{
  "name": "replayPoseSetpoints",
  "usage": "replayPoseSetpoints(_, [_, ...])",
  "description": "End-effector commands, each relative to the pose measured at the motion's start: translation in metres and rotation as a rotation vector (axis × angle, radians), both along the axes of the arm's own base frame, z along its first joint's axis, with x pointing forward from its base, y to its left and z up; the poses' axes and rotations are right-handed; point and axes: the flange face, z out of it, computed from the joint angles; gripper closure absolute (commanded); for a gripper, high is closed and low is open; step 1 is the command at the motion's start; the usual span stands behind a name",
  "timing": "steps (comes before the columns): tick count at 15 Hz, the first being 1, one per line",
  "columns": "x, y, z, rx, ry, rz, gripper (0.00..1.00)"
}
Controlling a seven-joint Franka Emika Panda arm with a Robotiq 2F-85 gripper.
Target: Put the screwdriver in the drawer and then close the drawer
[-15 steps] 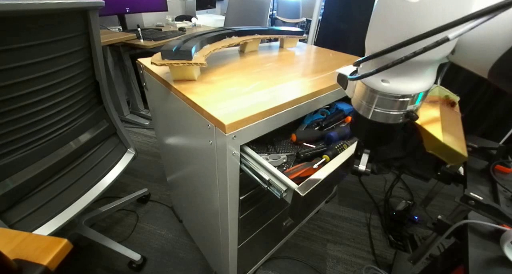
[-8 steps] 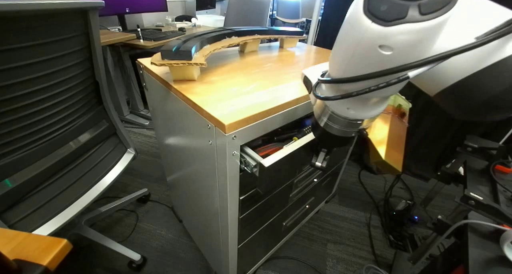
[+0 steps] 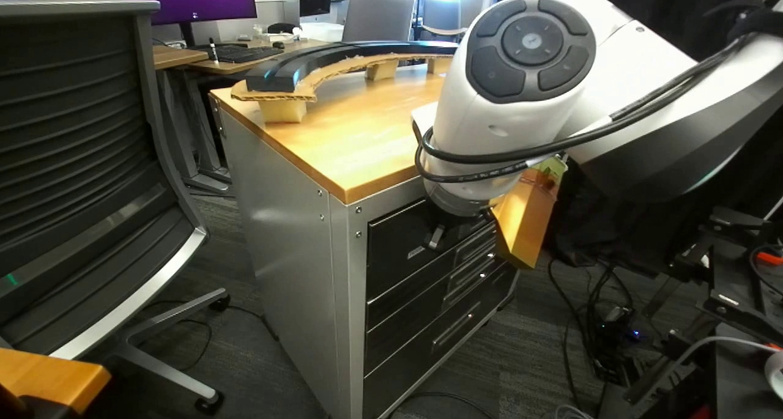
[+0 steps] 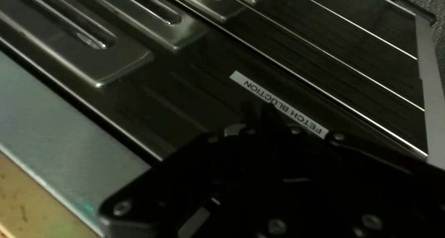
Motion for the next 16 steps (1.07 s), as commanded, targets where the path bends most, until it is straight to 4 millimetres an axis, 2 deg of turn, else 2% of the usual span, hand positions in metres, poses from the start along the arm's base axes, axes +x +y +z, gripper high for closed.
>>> replayPoseSetpoints(1, [0.007, -0.011, 0.024, -0.006, -0.036, -0.049, 0.88])
replayPoseSetpoints(2, [-0.001, -0.02, 0.032, -0.008, -0.012, -0.069, 0.87])
replayPoseSetpoints(3, [-0.018, -0.032, 0.05, -0.018, 0.046, -0.077, 0.63])
replayPoseSetpoints(4, [-0.024, -0.042, 0.061, -0.023, 0.081, -0.109, 0.63])
replayPoseSetpoints(6, [-0.037, -0.058, 0.081, 0.009, 0.224, -0.153, 0.5])
replayPoseSetpoints(9, [-0.054, -0.08, 0.123, 0.096, 0.392, -0.198, 0.27])
replayPoseSetpoints(12, [-0.063, -0.095, 0.172, 0.232, 0.527, -0.2, 0.03])
replayPoseSetpoints(16, [-0.07, -0.104, 0.264, 0.398, 0.58, -0.201, 0.0])
